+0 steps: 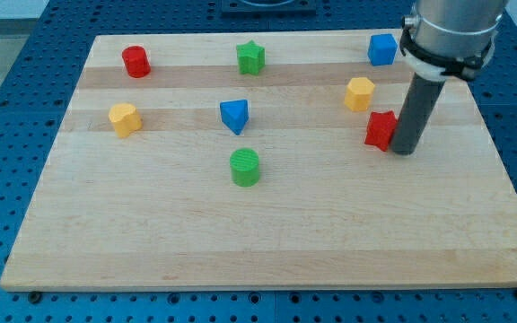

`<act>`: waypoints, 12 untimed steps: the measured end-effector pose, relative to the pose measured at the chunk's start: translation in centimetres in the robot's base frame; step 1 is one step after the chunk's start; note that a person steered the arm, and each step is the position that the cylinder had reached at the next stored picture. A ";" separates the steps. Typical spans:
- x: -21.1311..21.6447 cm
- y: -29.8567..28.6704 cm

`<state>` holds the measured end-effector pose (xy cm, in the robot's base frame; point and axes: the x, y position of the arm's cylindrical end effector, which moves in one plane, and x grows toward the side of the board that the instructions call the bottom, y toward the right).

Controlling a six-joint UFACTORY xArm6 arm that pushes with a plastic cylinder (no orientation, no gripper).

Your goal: Move the yellow hexagon to the left of red star

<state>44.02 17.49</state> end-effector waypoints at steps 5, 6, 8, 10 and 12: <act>-6.4 8.2; -9.4 8.7; -19.9 8.1; -13.3 -0.6; -8.9 -7.9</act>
<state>35.08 9.61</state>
